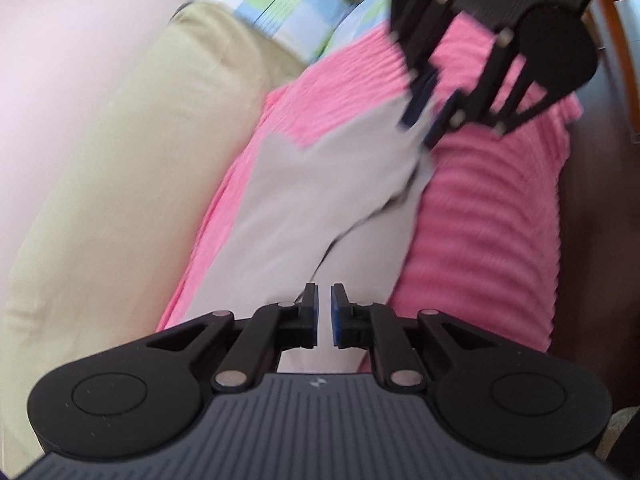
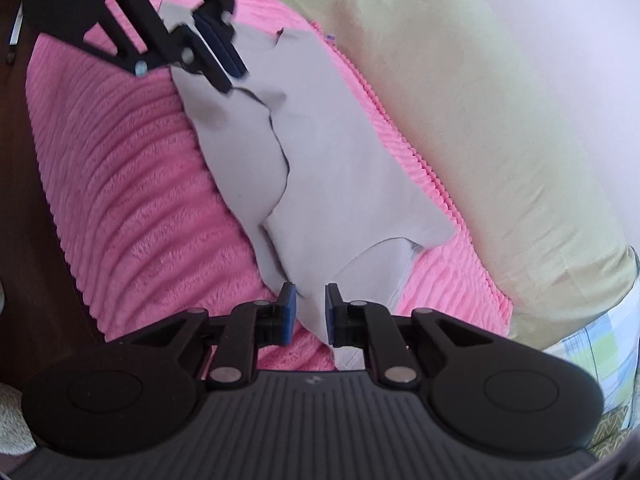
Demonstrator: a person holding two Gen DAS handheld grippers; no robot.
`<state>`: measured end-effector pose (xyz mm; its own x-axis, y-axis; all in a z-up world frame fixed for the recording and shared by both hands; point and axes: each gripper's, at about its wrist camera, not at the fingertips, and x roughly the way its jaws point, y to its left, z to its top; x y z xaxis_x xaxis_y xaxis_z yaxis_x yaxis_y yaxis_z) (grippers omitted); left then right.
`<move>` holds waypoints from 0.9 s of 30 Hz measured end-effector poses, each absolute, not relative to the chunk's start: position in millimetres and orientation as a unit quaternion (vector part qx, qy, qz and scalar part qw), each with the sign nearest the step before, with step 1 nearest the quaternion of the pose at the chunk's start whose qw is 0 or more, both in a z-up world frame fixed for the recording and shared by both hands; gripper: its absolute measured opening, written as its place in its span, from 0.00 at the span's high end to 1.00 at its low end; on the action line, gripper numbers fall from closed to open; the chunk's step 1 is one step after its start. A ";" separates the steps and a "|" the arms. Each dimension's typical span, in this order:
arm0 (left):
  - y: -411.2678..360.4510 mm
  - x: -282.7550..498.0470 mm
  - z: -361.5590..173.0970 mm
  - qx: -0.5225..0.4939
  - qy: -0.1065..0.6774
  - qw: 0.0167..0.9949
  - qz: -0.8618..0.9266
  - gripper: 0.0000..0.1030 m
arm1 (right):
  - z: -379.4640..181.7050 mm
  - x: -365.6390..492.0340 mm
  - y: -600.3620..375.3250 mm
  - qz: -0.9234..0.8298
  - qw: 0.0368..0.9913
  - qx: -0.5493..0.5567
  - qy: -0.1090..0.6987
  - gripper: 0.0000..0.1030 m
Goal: Fold clothes
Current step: 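Lower the folded edge onto the top and open both grippers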
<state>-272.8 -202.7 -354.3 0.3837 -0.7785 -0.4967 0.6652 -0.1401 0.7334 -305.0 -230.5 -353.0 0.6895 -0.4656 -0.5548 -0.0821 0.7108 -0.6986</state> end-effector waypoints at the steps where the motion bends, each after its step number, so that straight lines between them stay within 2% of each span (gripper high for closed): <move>1: -210.0 -278.8 -356.0 0.515 -0.058 0.646 -0.561 0.87 | -354.6 -304.4 -231.5 -0.109 0.843 -0.368 0.378 0.90; 5: -228.4 -289.5 -363.2 0.522 -0.063 0.621 -0.581 0.86 | -360.8 -303.5 -235.1 -0.091 0.837 -0.386 0.377 0.90; 7: -232.5 -291.2 -367.5 0.527 -0.069 0.616 -0.582 0.72 | -363.8 -303.5 -236.7 -0.083 0.835 -0.396 0.374 0.90; 9: -236.4 -292.2 -370.2 0.529 -0.077 0.612 -0.583 0.68 | -365.3 -303.2 -237.8 -0.079 0.835 -0.399 0.371 0.90; 17: -254.2 -290.9 -383.6 0.554 -0.093 0.591 -0.579 0.65 | -371.1 -298.4 -240.5 -0.068 0.831 -0.417 0.361 0.90; 18: -254.8 -290.1 -383.6 0.554 -0.091 0.590 -0.580 0.68 | -371.5 -297.7 -240.8 -0.066 0.831 -0.418 0.361 0.90; 19: -255.6 -290.1 -383.9 0.555 -0.089 0.587 -0.583 0.77 | -371.9 -296.9 -241.0 -0.064 0.830 -0.420 0.362 0.91; 21: -256.5 -291.8 -384.6 0.554 -0.087 0.584 -0.587 0.90 | -372.1 -296.5 -240.8 -0.059 0.828 -0.424 0.361 0.99; 27: -253.6 -293.4 -380.0 0.531 -0.092 0.601 -0.591 0.93 | -365.7 -302.0 -236.5 -0.067 0.826 -0.438 0.349 1.00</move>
<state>-293.4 -253.6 -380.0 0.2849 -0.8072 -0.5170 0.6127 -0.2615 0.7458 -302.0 -236.5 -365.7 0.7480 -0.4157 -0.5174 -0.1945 0.6080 -0.7697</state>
